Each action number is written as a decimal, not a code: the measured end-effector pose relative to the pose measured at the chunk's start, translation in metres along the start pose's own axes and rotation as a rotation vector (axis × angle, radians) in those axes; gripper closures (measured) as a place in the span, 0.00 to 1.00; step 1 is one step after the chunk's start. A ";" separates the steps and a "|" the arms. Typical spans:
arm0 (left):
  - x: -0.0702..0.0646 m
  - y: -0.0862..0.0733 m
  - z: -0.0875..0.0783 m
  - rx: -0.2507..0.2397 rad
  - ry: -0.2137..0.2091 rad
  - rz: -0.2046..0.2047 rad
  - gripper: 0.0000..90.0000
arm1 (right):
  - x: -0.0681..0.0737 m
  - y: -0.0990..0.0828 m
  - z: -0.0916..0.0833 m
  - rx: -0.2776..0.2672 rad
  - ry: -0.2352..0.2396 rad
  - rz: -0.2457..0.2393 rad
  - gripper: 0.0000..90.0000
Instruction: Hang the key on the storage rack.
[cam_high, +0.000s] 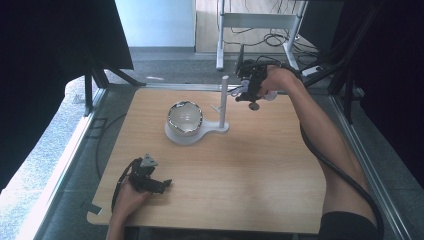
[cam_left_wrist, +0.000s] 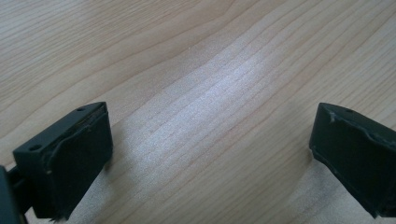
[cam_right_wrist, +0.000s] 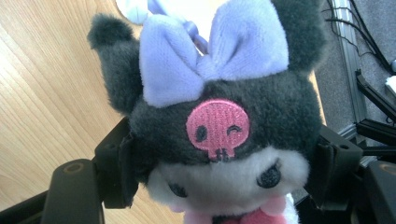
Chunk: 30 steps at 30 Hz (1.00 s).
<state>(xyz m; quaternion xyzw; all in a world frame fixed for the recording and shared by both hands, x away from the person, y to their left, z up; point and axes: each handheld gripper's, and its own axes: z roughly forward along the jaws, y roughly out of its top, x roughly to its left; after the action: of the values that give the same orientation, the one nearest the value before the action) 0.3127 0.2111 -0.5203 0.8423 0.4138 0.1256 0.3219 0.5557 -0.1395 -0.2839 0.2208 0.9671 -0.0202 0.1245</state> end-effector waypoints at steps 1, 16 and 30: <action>0.000 0.000 0.000 0.000 0.001 0.001 0.00 | 0.000 0.000 0.002 0.001 0.000 0.000 0.28; 0.000 0.000 0.000 0.001 -0.004 -0.001 0.00 | 0.008 -0.002 0.034 -0.010 0.067 -0.026 0.28; 0.000 0.000 0.000 0.002 -0.004 0.000 0.00 | 0.019 -0.002 0.030 -0.076 0.108 -0.061 0.15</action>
<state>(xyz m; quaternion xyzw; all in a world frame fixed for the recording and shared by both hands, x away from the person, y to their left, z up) 0.3126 0.2108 -0.5200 0.8429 0.4131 0.1236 0.3218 0.5453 -0.1366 -0.3176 0.1870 0.9788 0.0246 0.0798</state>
